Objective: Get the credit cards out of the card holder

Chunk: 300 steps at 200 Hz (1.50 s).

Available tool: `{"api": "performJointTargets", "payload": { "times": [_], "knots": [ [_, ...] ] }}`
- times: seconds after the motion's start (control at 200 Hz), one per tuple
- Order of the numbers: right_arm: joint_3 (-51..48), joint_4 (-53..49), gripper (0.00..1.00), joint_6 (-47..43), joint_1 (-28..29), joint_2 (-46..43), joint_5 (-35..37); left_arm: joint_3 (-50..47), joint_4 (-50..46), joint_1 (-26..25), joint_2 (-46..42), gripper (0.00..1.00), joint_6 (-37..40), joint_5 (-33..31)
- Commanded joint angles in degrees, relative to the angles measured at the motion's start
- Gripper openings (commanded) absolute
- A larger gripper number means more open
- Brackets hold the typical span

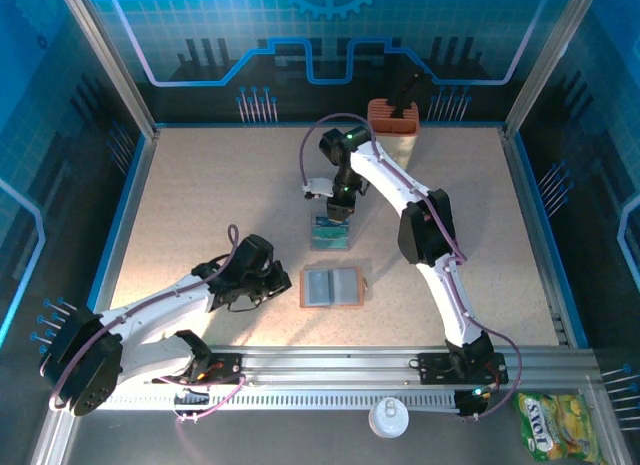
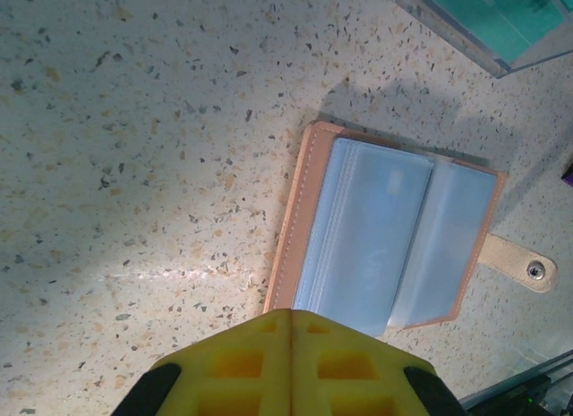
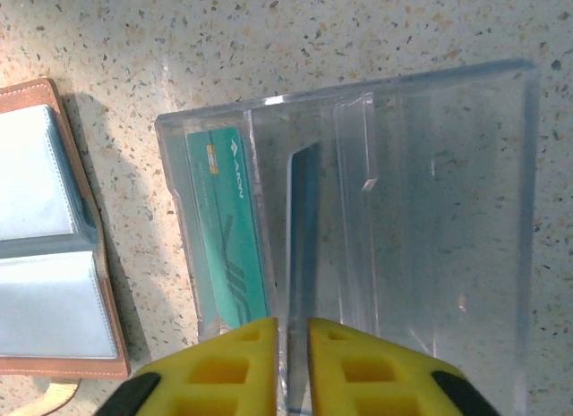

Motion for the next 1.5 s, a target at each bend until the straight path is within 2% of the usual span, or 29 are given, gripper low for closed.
{"api": "performJointTargets", "payload": {
  "times": [0.0, 0.34, 0.58, 0.82, 1.496],
  "knots": [
    [1.24, 0.95, 0.21, 2.18, -0.64, -1.02, 1.25, -0.73, -0.72, 0.68, -1.04, 0.07, 0.56, 0.20],
    [-7.33, 12.30, 0.21, 8.27, -1.20, -10.50, 2.40, -1.51, 1.56, 1.01, 0.10, 0.07, 0.05, 0.99],
    [-13.21, 18.68, 0.00, 13.07, -0.66, -11.96, 0.68, -1.72, 3.14, 1.06, 0.51, 0.07, -0.52, 1.78],
    [-16.46, 23.30, 0.00, 16.70, -0.31, -11.29, 3.76, -1.90, 3.40, 1.10, 0.63, 0.07, -0.65, 2.04],
    [-23.12, 26.81, 0.00, 17.75, 1.34, -12.89, 3.16, -2.54, 3.92, 1.09, 0.47, 0.07, -0.89, 2.04]
  ]
}}
